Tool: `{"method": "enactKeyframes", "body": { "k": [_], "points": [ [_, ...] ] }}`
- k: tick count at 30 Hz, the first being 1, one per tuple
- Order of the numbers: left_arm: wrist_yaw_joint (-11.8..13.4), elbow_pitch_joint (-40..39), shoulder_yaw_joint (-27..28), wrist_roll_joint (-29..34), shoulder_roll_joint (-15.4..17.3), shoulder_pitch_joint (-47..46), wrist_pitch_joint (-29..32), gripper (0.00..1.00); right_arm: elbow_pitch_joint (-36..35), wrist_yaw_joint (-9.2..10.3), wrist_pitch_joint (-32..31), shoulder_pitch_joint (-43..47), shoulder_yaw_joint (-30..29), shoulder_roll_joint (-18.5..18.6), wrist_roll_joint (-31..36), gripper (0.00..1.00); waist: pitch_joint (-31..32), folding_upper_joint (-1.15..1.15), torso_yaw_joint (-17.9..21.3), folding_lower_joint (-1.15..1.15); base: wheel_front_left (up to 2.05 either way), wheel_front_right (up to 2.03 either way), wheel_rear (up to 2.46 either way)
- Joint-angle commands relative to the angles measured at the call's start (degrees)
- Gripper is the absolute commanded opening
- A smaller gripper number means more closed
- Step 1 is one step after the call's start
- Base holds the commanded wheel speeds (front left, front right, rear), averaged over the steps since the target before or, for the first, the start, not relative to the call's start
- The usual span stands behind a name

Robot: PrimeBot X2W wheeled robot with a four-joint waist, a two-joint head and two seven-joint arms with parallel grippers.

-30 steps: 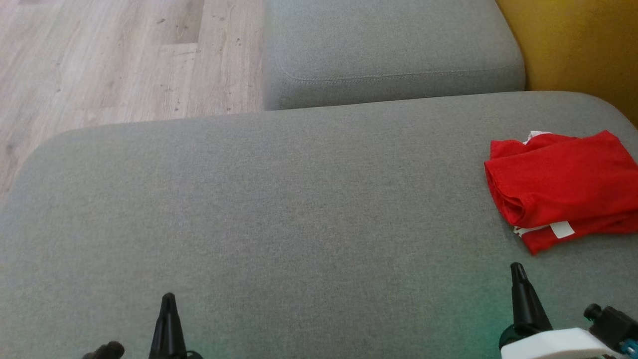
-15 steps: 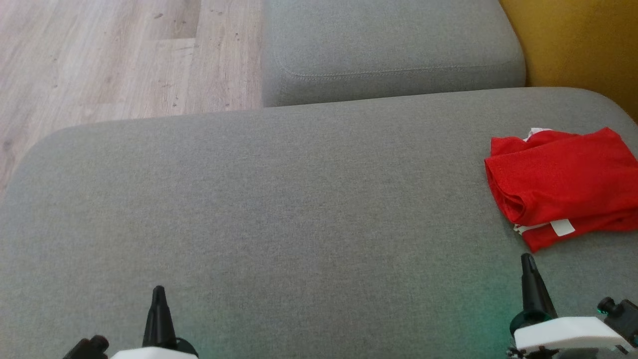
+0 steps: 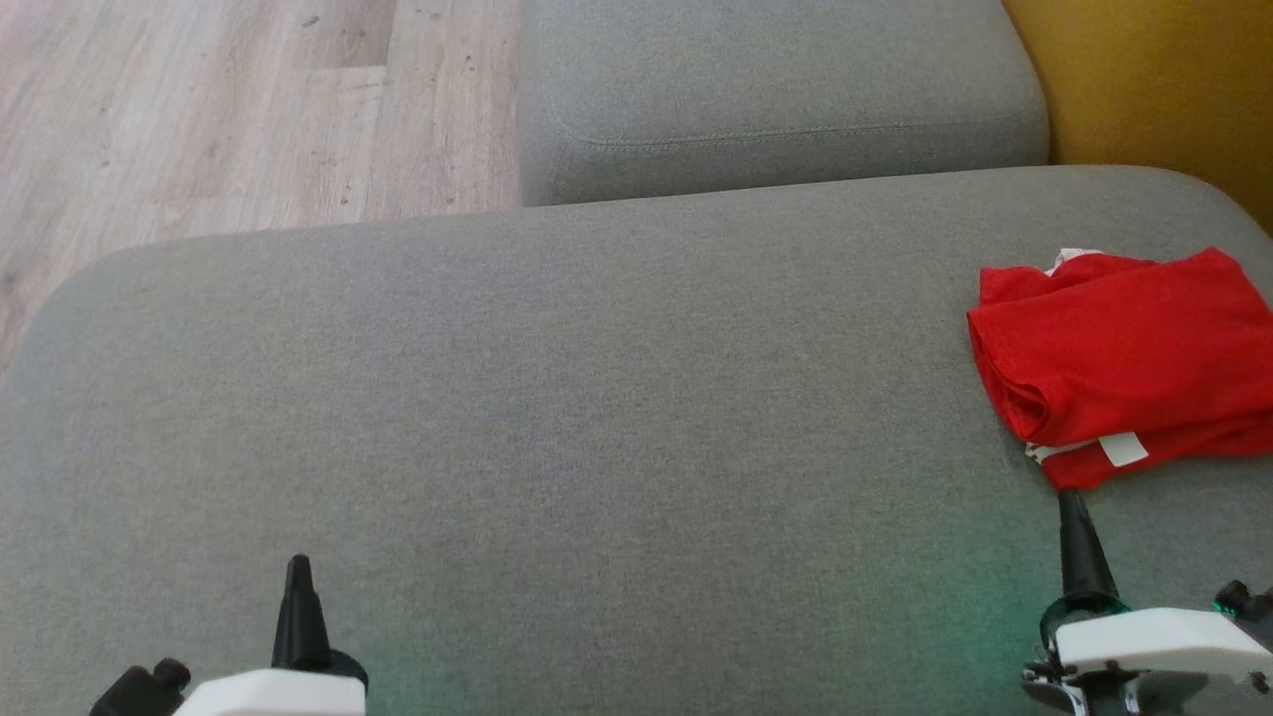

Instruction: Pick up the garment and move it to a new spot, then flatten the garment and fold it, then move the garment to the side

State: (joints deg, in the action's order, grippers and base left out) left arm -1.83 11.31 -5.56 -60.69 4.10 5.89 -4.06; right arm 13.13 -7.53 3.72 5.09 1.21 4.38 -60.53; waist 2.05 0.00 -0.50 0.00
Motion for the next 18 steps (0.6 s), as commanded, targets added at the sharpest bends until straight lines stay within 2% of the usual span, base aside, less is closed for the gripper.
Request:
{"method": "enactKeyframes", "body": {
  "k": [1,18],
  "points": [
    [-0.61,-1.35,1.79,-1.62,0.77,-3.33,0.29,0.0,-1.46,0.03,-0.38,-3.24,0.21,0.63,-1.77,0.0,-0.06,0.0,0.01,0.0,0.0,0.0,0.0],
    [-2.38,0.03,4.46,-12.86,0.74,-6.32,3.14,0.0,-0.69,0.03,-3.19,-5.98,-1.79,0.45,-12.89,0.0,-0.82,0.0,0.19,0.0,0.0,0.0,0.0]
  ]
}}
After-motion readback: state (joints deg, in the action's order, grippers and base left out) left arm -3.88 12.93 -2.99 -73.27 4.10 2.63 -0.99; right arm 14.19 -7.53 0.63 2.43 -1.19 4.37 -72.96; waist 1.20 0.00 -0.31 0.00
